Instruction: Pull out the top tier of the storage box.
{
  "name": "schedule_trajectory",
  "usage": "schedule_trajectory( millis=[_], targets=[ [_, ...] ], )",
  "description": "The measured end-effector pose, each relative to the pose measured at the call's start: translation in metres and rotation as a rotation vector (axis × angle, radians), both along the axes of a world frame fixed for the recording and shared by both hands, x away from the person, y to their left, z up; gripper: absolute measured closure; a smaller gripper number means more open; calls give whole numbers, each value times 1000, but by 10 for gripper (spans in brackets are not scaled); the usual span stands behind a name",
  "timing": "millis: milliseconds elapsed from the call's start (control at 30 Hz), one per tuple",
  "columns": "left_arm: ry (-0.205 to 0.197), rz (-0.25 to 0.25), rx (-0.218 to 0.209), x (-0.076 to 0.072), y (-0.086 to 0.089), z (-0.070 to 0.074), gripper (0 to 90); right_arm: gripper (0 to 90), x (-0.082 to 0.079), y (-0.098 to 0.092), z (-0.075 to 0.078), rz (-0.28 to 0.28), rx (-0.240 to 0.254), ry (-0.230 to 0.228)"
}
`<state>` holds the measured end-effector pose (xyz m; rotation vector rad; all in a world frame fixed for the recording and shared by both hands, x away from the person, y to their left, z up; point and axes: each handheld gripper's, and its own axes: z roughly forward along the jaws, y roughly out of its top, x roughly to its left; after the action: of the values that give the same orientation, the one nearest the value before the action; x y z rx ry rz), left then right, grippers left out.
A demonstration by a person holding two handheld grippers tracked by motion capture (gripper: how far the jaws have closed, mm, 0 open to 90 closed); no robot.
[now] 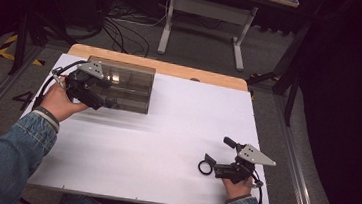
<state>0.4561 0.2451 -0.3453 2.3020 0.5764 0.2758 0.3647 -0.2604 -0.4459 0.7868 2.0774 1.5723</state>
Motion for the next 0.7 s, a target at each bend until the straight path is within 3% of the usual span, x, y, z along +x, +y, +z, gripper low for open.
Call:
schedule_trajectory(
  millis=[200,400,700],
  targets=[
    [12,-40,76,8,-9,-7,269,19,0,0,0,-2,2,-1],
    [9,-45,129,15,-15,-16,277,18,0,0,0,-2,4,0],
    [-11,-58,191,16,-19,-24,382,17,0,-1,0,-1,6,1]
  ],
)
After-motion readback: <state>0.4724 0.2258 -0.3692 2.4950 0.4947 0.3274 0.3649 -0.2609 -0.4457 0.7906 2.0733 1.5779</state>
